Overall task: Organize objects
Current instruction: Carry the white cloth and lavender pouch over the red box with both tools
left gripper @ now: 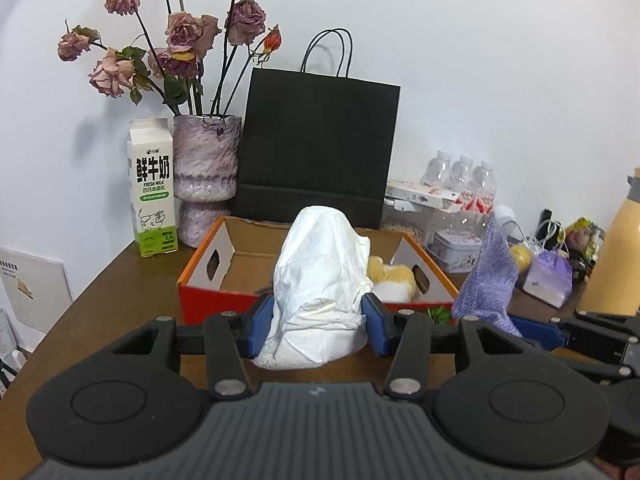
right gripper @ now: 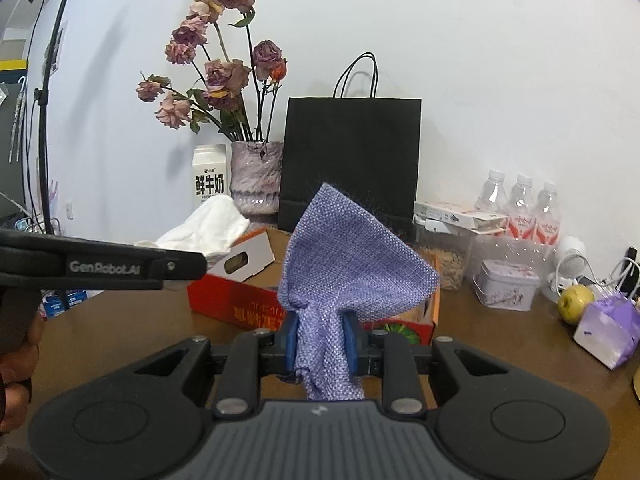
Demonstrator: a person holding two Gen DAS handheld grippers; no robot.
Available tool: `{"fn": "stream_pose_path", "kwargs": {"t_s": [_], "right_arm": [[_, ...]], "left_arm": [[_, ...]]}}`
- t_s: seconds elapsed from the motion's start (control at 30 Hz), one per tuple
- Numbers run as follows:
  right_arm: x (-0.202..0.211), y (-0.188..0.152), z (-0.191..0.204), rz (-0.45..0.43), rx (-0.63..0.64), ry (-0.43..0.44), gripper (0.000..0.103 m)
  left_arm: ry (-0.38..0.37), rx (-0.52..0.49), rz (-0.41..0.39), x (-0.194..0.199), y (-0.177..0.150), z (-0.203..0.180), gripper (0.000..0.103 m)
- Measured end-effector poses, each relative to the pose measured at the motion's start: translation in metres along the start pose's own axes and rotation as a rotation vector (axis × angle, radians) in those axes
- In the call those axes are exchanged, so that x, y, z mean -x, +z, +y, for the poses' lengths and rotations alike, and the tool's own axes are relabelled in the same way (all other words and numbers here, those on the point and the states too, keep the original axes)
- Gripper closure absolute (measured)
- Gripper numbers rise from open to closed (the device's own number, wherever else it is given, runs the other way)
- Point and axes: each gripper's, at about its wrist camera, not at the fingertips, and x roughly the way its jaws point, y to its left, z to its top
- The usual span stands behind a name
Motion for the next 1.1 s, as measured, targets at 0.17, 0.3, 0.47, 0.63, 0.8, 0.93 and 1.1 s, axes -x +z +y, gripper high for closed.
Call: {"fn": "stream_pose_path", "kwargs": {"t_s": [0.17,0.3,0.47,0.63,0.8,0.93,1.1], "right_arm": [[-0.025,0.012,-0.001,-0.01,-0.003,0.0,0.081],[-0.044,0.022,-0.003,0.004,-0.011,0.002,0.081],[-0.067,0.033,-0.007,-0.013,-0.017,-0.001,0.081],[-0.091,0.041,-0.012,-0.016,-0.025,0.003,0.081],[-0.113,0.049,-0.018,-0.02,-0.035,0.006,0.081],[-0.129,0.054,-0.021,-0.014,-0.035,0.006,0.081],[-0.148,0.055,-0.022,0.003,-0.03,0.006,0.081]], "left_arm": [[0.003,0.017,-0.009,-0.021,0.01,-0.001,0.054],[0.01,0.031,-0.028,-0.036,0.02,-0.004,0.054],[0.018,0.05,-0.033,-0.057,0.03,-0.003,0.054],[0.033,0.065,-0.049,-0.078,0.041,-0.002,0.054],[0.042,0.072,-0.047,-0.1,0.05,-0.001,0.054],[0.05,0.076,-0.035,-0.115,0.053,0.001,0.054],[0.063,0.079,-0.023,-0.133,0.055,0.005,0.054]]}}
